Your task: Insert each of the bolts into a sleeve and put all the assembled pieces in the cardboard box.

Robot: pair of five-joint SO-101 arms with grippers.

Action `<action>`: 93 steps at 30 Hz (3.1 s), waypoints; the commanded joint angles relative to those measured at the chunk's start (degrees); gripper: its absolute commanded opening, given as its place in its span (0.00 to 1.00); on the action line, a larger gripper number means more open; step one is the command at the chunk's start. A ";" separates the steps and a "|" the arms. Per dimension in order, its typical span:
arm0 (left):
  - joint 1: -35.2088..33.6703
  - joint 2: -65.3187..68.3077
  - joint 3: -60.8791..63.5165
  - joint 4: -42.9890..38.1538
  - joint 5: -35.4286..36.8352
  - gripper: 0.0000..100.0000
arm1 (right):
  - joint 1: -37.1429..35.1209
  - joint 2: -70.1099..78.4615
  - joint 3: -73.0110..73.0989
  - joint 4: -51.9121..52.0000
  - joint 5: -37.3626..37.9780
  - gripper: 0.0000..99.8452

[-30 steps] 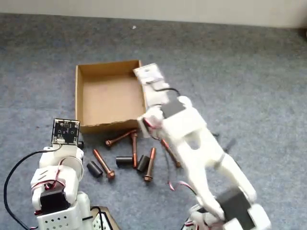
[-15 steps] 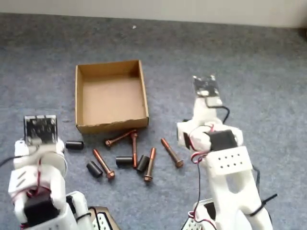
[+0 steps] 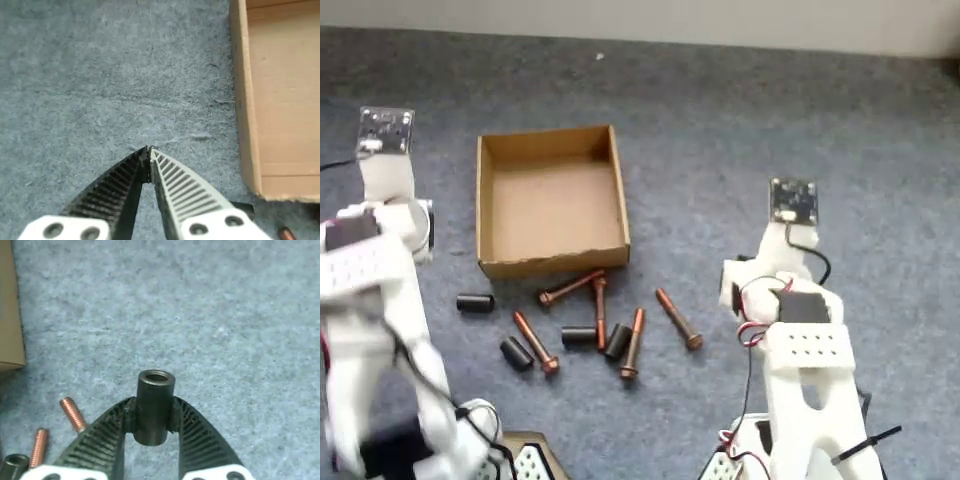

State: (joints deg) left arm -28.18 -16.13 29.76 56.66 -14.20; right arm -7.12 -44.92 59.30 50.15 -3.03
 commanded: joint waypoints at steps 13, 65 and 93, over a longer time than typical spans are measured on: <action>13.41 31.16 -22.64 -1.93 -0.09 0.04 | 0.92 -1.89 -0.40 -1.36 -0.62 0.00; 49.54 -2.42 -3.30 20.04 23.91 0.04 | 1.10 -2.24 1.63 -1.63 -0.62 0.00; 49.89 -2.15 13.05 0.62 46.68 0.24 | 1.10 -1.98 1.71 -1.71 -0.35 0.00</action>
State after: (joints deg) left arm 21.23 -16.92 42.33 58.33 30.90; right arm -6.68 -44.92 61.49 49.54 -3.03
